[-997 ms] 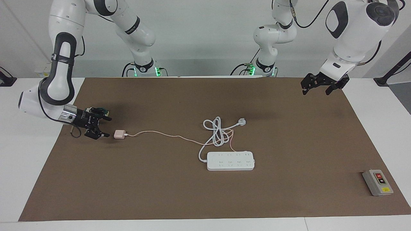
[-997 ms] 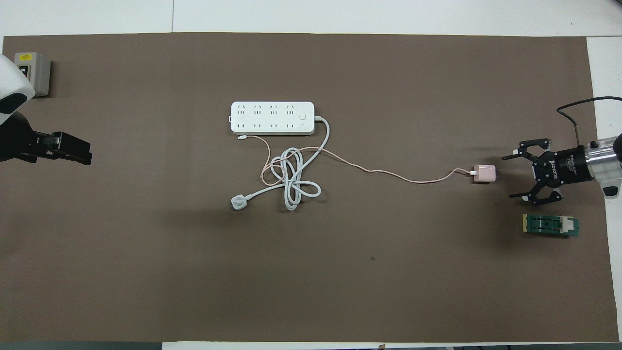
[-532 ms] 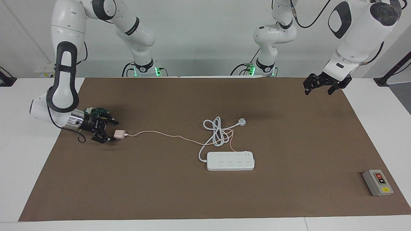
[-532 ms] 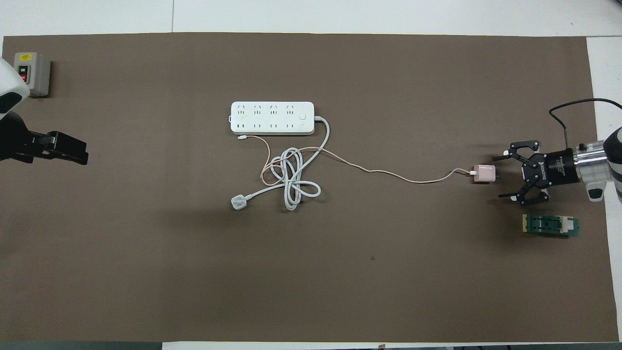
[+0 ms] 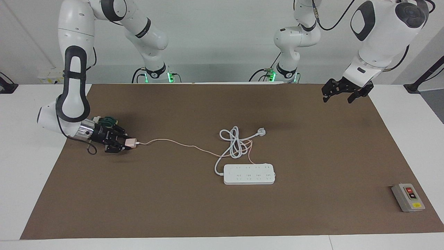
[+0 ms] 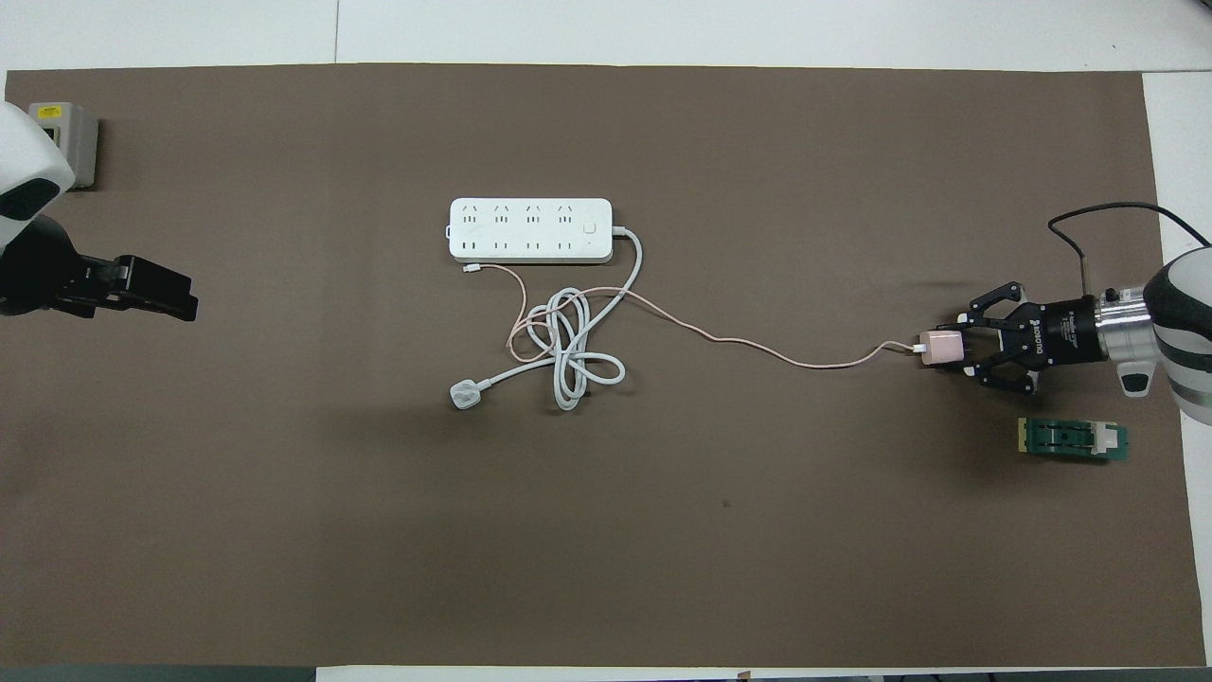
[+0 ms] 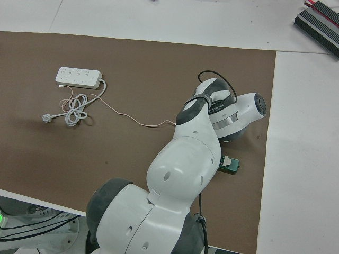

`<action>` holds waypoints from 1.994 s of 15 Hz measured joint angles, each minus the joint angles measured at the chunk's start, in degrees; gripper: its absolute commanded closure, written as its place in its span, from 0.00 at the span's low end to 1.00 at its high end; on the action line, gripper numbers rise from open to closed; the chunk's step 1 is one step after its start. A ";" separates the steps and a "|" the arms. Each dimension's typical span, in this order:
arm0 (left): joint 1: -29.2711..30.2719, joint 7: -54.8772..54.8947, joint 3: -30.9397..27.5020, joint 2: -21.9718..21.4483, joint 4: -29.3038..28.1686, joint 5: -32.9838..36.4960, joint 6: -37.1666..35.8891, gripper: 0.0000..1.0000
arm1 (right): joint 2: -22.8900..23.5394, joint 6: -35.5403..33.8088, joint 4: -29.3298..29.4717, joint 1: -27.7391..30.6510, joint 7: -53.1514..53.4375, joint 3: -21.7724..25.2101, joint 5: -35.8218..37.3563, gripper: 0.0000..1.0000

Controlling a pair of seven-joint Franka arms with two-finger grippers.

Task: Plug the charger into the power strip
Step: 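Lift the charger with the right gripper while the left gripper advances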

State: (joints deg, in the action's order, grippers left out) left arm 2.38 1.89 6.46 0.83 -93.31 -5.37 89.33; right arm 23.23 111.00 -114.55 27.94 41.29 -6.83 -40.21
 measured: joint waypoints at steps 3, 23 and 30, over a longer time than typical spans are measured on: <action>3.20 0.01 -0.58 0.61 -0.44 -7.75 -0.29 0.00 | -0.31 0.64 -0.23 -0.85 -0.34 0.03 0.00 1.00; 10.46 -0.02 -0.44 5.76 -13.90 -55.97 1.84 0.00 | -5.55 14.85 16.59 -38.17 45.46 -1.18 -12.08 1.00; 6.36 9.12 0.40 10.53 -17.32 -71.79 7.99 0.00 | -4.36 22.87 17.74 -50.53 49.15 -1.12 -12.13 1.00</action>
State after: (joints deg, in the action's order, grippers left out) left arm 8.74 11.01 6.87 11.36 -110.63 -77.15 97.32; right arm 18.86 133.86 -96.81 -22.59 90.44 -7.95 -52.34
